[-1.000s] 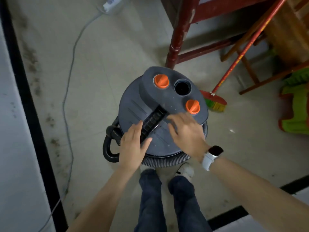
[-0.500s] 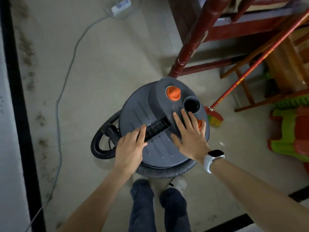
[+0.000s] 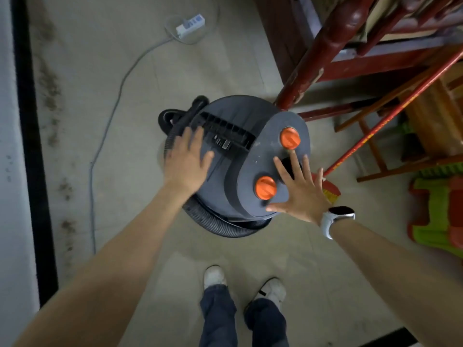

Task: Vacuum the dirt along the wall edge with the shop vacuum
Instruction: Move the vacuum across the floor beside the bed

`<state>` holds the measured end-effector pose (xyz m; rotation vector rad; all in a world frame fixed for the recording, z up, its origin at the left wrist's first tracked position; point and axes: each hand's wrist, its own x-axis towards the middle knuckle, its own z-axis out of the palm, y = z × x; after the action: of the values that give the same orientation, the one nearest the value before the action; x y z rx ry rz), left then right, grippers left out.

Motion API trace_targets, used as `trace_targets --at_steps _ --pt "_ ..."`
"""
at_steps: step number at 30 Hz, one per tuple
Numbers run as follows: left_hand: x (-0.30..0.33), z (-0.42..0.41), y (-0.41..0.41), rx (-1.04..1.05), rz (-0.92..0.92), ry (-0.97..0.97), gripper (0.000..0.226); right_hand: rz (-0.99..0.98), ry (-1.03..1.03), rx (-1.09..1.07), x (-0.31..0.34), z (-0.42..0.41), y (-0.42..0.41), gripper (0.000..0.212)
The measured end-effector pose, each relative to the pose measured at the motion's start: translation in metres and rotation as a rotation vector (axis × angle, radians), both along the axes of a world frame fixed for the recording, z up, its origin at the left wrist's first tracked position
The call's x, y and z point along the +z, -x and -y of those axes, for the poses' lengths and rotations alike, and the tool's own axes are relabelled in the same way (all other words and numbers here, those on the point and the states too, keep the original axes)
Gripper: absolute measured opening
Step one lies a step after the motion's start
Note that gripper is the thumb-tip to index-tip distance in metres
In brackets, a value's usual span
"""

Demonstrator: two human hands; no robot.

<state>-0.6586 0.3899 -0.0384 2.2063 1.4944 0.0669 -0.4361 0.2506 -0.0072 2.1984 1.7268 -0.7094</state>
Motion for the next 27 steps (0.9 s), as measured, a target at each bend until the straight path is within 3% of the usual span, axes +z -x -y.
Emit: trace_targets --at_steps 3,7,12,18,22,27 --pt "0.002 0.038 -0.012 -0.115 0.168 0.084 0.076 -0.058 -0.034 -0.081 -0.011 -0.011 0.009 0.124" --pt "-0.01 0.053 -0.025 -0.016 0.207 0.287 0.073 -0.086 -0.088 -0.17 -0.017 -0.034 0.029 0.122" --pt "-0.016 0.005 -0.022 0.122 0.429 0.355 0.065 -0.125 -0.142 -0.243 -0.016 -0.084 0.049 0.121" --pt "-0.008 -0.077 -0.015 0.191 0.499 0.345 0.065 -0.038 -0.207 -0.296 -0.019 -0.154 0.076 0.12" --pt "-0.002 -0.145 -0.011 0.222 0.476 0.38 0.065 -0.006 -0.221 -0.212 -0.023 -0.207 0.066 0.111" --pt "0.0 -0.21 -0.021 0.344 0.49 0.375 0.058 0.221 -0.351 0.2 -0.018 -0.26 0.004 0.103"
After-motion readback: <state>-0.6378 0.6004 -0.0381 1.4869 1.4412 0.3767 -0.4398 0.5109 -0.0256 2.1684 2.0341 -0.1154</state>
